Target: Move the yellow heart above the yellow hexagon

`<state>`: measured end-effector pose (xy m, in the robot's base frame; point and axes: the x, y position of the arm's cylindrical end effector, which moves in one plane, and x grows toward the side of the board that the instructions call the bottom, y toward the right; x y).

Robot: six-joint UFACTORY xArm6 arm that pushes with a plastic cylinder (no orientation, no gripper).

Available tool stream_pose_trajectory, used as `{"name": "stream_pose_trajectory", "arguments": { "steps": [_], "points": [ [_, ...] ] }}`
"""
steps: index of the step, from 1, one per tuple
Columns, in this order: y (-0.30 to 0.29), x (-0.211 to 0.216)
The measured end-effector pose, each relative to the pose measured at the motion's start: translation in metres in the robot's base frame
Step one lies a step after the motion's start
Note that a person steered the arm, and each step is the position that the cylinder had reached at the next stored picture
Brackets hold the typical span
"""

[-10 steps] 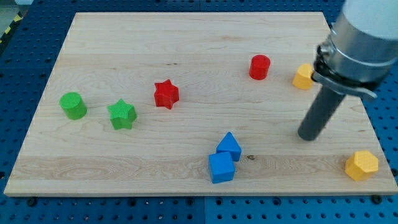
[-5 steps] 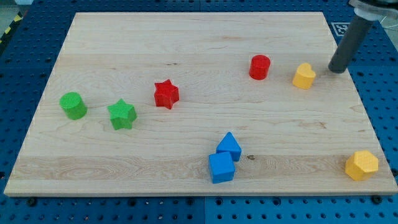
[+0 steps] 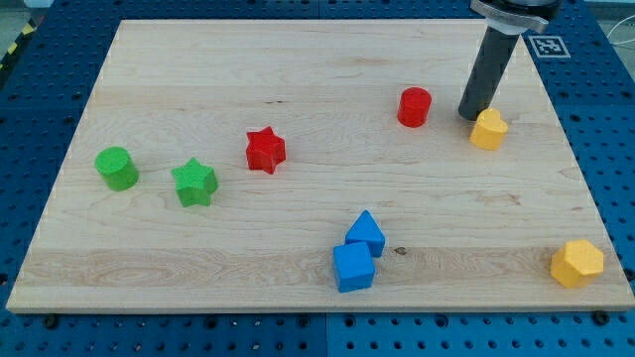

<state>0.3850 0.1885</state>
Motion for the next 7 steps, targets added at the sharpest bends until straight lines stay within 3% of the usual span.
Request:
{"name": "stream_pose_trajectory", "arguments": {
  "steps": [5, 7],
  "points": [
    [0.013, 0.111],
    [-0.012, 0.08]
  ]
}}
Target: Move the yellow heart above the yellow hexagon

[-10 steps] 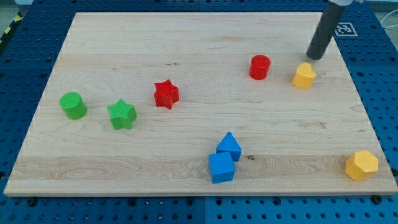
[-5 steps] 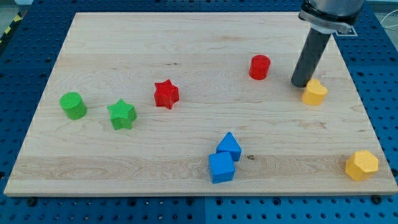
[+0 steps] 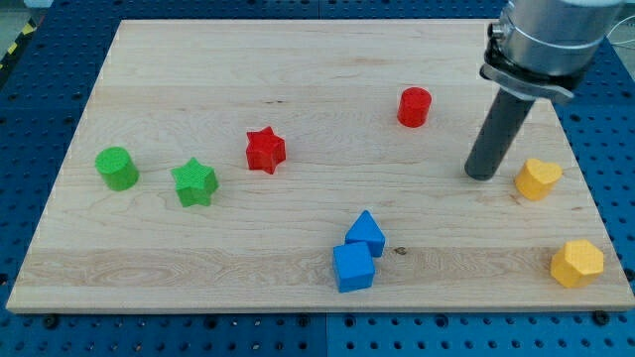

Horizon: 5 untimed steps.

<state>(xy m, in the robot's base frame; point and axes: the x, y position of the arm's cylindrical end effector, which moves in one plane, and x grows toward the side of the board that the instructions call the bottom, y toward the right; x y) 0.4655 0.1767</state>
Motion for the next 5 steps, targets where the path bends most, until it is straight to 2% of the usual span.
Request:
{"name": "stream_pose_trajectory", "arguments": {
  "steps": [5],
  "points": [
    [0.058, -0.011]
  ]
}}
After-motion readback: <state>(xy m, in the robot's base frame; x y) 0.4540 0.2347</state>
